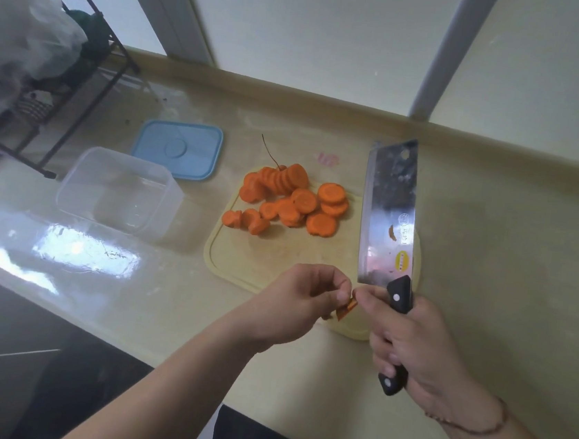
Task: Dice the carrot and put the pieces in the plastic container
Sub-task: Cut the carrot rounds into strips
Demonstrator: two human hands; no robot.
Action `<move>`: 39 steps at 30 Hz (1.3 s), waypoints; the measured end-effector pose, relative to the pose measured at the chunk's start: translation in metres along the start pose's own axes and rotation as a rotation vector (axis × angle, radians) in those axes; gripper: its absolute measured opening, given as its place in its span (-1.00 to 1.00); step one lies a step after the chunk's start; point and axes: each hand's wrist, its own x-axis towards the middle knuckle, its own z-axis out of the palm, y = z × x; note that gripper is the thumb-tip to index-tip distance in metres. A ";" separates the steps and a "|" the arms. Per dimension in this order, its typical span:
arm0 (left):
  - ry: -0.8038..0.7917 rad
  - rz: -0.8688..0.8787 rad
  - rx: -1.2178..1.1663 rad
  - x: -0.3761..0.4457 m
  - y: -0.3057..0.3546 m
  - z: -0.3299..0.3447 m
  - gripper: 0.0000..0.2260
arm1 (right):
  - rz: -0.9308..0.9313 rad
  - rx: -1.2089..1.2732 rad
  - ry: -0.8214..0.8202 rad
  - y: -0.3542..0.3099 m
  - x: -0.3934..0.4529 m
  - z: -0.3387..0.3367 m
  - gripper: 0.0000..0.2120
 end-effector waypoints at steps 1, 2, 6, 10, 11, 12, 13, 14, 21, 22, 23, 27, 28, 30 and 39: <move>0.002 0.010 0.011 0.000 0.000 0.000 -0.88 | 0.001 0.006 0.006 0.000 0.000 0.000 -0.82; 0.003 0.018 0.017 0.000 0.000 0.001 -0.90 | -0.002 0.012 0.011 0.001 0.000 0.000 -0.84; 0.031 0.021 -0.049 -0.002 0.001 0.005 -0.89 | -0.030 0.032 0.019 0.000 -0.001 0.000 -0.89; 0.057 0.051 -0.107 -0.004 0.002 0.007 -0.88 | -0.039 0.049 0.010 -0.002 -0.002 0.000 -0.76; 0.067 0.059 -0.097 -0.004 0.000 0.008 -0.90 | -0.038 0.046 0.010 -0.002 -0.002 0.000 -0.75; 0.082 0.061 -0.083 -0.004 -0.001 0.008 -0.90 | -0.036 0.042 0.009 -0.001 -0.002 0.000 -0.75; 0.101 0.060 -0.061 -0.004 -0.002 0.009 -0.88 | -0.034 0.038 0.009 -0.001 -0.002 0.000 -0.77; 0.119 0.062 -0.020 -0.004 -0.002 0.008 -0.86 | -0.032 0.033 0.011 0.000 -0.001 0.000 -0.78; 0.137 0.175 0.426 -0.007 0.003 0.015 -0.87 | -0.040 0.005 0.059 0.008 0.000 0.001 -0.89; 0.141 0.196 0.460 -0.007 0.003 0.017 -0.87 | -0.042 0.005 0.069 0.009 0.001 0.001 -0.89; 0.149 0.206 0.482 -0.007 0.001 0.019 -0.87 | -0.043 0.002 0.080 0.010 0.001 0.001 -0.90; 0.196 0.231 0.517 -0.004 -0.003 0.025 -0.88 | -0.054 -0.011 0.128 0.011 0.002 -0.003 -0.87; 0.208 0.246 0.521 -0.002 -0.003 0.026 -0.88 | -0.062 -0.002 0.145 0.011 0.003 -0.004 -0.87; 0.223 0.259 0.511 0.003 -0.002 0.026 -0.87 | -0.081 0.020 0.195 0.011 0.003 -0.010 -0.87; 0.342 0.131 0.440 0.088 0.012 0.026 -0.94 | -0.097 0.092 0.366 0.009 0.002 -0.055 -0.87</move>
